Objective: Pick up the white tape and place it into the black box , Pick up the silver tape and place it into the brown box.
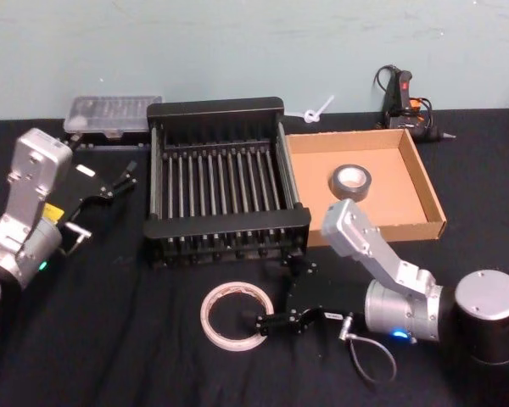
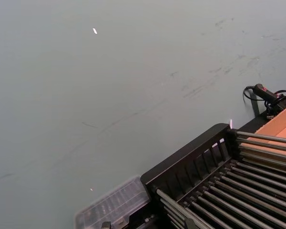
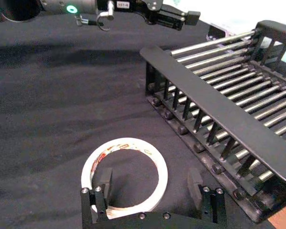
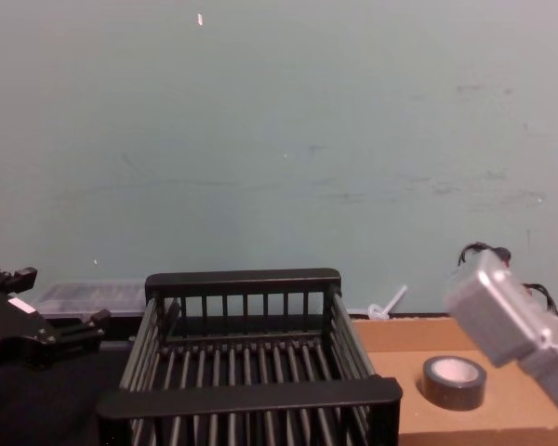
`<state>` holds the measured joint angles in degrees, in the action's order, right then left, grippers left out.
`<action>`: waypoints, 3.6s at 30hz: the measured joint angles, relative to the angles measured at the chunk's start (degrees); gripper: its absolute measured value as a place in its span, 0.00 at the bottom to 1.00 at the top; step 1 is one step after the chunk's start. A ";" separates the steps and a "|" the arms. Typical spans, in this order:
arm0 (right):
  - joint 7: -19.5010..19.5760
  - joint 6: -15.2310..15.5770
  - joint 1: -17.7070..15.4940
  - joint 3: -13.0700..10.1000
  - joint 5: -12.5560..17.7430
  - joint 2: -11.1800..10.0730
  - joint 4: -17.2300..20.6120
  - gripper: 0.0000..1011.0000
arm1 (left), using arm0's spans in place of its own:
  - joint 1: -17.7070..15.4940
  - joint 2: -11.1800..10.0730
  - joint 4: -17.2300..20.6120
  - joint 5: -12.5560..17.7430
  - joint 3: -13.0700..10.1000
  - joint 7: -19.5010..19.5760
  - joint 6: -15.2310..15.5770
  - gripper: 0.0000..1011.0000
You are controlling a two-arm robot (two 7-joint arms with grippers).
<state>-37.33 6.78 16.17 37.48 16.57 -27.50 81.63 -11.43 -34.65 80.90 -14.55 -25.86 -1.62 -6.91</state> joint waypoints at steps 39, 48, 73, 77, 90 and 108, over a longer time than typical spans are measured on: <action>3.04 6.52 2.67 1.27 -2.69 3.19 -2.50 0.99 | 0.00 0.00 0.00 0.00 0.00 0.00 0.00 0.99; 3.06 6.82 2.68 1.35 -3.10 3.28 -2.63 0.99 | 0.00 0.00 0.00 0.00 0.00 0.00 0.00 0.99; 3.38 6.86 2.37 1.36 -3.62 3.24 -2.43 0.92 | 0.00 0.00 0.00 0.00 0.00 0.00 0.00 0.99; 3.35 6.84 2.38 1.35 -3.57 3.24 -2.43 0.78 | 0.00 0.00 0.00 0.00 0.00 0.00 0.00 0.99; 3.30 6.83 2.37 1.35 -3.51 3.24 -2.44 0.39 | 0.00 0.00 0.00 0.00 0.00 0.00 0.00 0.99; 3.31 6.84 2.37 1.35 -3.48 3.24 -2.44 0.10 | 0.00 0.00 0.00 0.00 0.00 0.00 0.00 0.99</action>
<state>-34.03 13.62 18.54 38.83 13.09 -24.26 79.18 -11.43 -34.65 80.90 -14.55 -25.86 -1.62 -6.91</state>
